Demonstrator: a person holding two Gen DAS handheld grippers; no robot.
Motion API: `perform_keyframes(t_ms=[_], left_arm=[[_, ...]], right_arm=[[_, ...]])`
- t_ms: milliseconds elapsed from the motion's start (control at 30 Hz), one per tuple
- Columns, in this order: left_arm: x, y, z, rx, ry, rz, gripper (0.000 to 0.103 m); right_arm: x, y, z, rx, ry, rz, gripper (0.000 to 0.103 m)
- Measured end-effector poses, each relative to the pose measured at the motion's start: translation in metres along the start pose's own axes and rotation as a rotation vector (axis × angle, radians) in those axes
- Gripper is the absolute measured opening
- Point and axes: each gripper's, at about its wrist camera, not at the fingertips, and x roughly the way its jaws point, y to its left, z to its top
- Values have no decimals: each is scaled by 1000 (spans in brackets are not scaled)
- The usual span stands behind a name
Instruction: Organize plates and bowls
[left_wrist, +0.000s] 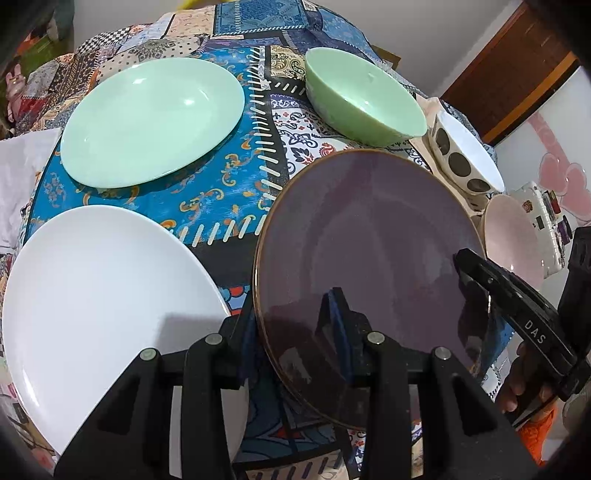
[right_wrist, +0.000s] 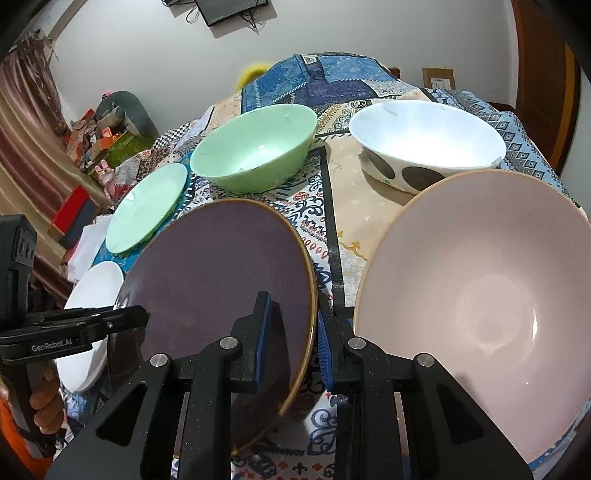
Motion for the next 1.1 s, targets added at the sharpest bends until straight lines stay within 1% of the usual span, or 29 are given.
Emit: perform_keyframes(t_ms=[100,200,267,333,433,500,567,667,733,800,900,1033,1100], left_arm=[[3,-1,0,11,4,5,39],[5,-1,2,11,12,5,38],[3,-3,1,29,0,27,38],[-3,-8,0,52,-24,53,38],[-13,-9,-1,58,-52,58,38],[-21,-9,-2,55,-65,57,38],[-31,-8,-3,53,-84,64,38],[-51,-6,-6,47,-123,73,45],[-63,-6,-8,40,-151,80,53],[-77,-3,-12,32,-183,92,58],[-96,4,-18,7,-224,114,66],[-117,18,-26,-22,-258,128,79],[-125,25,-30,-33,-274,143,82]], right_arm=[[1,0,0,-10,2,-10,21],[1,1,0,-9,11,-12,21],[1,2,-1,-17,15,-23,22],[0,7,-2,-40,18,-55,23],[-4,13,-4,-77,32,-90,30],[-10,16,-6,-91,23,-100,36],[-20,20,-7,-106,6,-97,37],[-35,27,-5,-121,-24,-70,41],[-41,34,-4,-134,-45,-69,45],[-48,40,-2,-148,-69,-62,48],[-54,50,0,-162,-90,-48,51],[-56,63,1,-183,-104,-26,52],[-55,71,2,-195,-104,-12,54]])
